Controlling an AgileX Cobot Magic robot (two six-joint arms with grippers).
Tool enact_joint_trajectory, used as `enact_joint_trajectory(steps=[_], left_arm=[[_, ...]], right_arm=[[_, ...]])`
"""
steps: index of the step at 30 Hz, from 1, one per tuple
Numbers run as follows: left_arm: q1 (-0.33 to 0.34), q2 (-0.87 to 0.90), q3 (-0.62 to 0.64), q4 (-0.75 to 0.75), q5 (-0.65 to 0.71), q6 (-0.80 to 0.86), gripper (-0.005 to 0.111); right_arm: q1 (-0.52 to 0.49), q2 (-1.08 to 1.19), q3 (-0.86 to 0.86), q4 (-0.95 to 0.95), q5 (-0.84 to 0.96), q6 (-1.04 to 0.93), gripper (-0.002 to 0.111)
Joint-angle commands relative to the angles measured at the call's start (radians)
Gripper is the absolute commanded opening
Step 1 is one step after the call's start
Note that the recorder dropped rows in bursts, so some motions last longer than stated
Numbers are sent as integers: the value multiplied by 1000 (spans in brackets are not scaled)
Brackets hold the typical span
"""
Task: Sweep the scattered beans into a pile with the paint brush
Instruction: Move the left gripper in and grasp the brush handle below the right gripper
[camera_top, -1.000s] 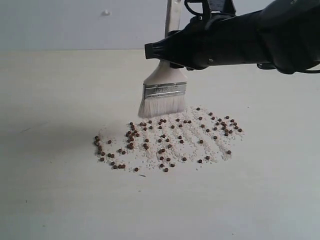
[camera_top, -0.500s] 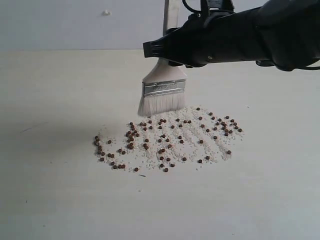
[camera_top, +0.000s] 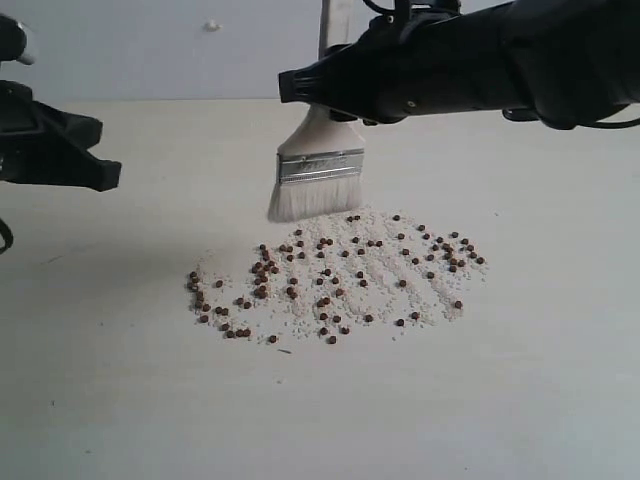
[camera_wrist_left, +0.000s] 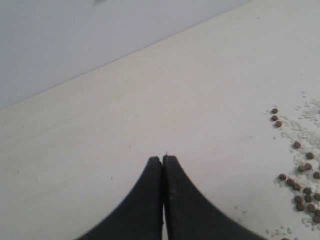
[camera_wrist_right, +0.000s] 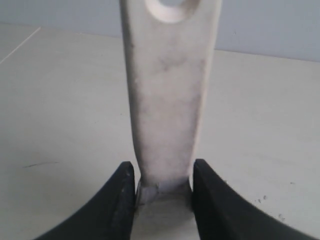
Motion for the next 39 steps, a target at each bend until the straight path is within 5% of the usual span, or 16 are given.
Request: enact_joint_trajectory(steps=[1,7,13,21,30,39], left_arm=[[-7,19,9,197,-139,-138,0],[41,19,18,694,-429,-455,0],[211,75,5,973,-952,-500,0],[232,208,3,928,-904,-431,2],[199,293,3,752,-922,-346,63],[64,402,-71,581,-834,-349,63]], right_arm=[[-2,55,-65,-23,53,15,0],[-8,86,-107,-60,42,43,0],[-14,87,-109,-60,62,55,0],[-14,116,-122,-60,88,93,0],[-14,144,-140,-60,77,104,0],[-12,144,-140,-89,39,107,0]])
